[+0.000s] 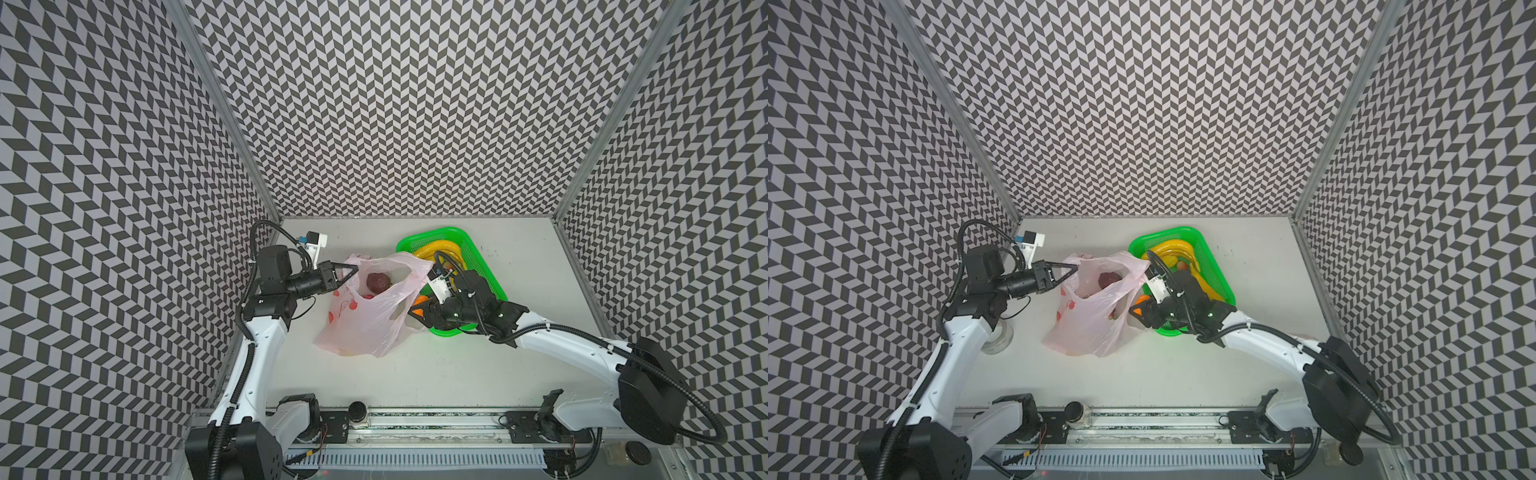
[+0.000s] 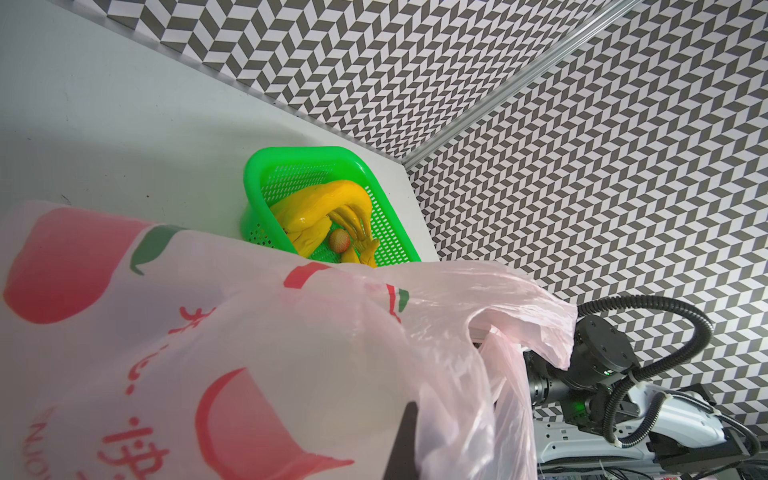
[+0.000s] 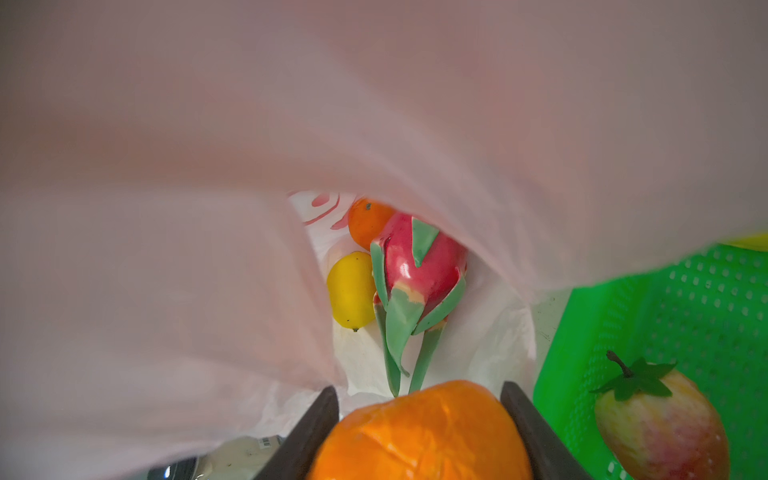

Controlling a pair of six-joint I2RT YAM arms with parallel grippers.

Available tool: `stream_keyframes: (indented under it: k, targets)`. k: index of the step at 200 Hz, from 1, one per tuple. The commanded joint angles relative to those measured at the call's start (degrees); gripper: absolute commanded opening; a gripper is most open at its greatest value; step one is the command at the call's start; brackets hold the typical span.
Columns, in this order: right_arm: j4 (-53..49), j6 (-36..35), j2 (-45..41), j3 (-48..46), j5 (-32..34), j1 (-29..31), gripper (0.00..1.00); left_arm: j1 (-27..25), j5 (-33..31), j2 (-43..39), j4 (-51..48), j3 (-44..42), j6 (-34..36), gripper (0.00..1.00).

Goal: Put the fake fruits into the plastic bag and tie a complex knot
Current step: 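Carry the orange with the right gripper into the bag opening, then lower the orange into the pink bag and open the right gripper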

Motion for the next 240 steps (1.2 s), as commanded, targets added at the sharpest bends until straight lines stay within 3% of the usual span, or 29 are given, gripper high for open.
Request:
stream_keyframes:
  k: [1,144,217,240]
  targets:
    - [6.37,-0.77,0.52,2.22,0.00,1.58,0.47,-0.45,0.92,-0.45,0.55,-0.32,1.13,0.00]
    - [13.99,-5.64,14.10,13.22,3.17,6.12,0.49,-0.61,0.95,-0.63,0.46,-1.12,1.33,0.00]
    - [10.15,-2.42,20.32,17.53,13.66,5.69,0.52,-0.60,0.47,-0.58,0.45,-1.27,1.47,0.00]
    - [9.36,-2.51,21.29,18.57,13.24,5.25,0.54,-0.62,0.48,-0.54,0.45,-1.21,1.48,0.00]
